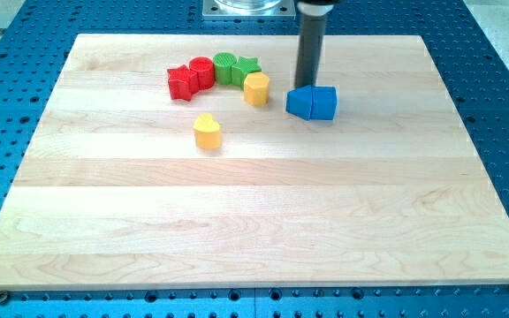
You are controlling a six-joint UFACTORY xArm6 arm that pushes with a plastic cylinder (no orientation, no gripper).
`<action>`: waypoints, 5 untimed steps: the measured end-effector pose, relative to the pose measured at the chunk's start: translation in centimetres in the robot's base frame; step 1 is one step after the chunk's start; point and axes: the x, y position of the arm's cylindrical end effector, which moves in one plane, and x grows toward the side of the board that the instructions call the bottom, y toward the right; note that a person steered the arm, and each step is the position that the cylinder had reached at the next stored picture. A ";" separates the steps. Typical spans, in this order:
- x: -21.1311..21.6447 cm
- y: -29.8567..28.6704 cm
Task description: Separate the blue blocks
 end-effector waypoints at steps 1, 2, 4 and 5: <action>-0.3 2.9; 4.1 2.6; 6.6 -3.3; 7.1 -4.5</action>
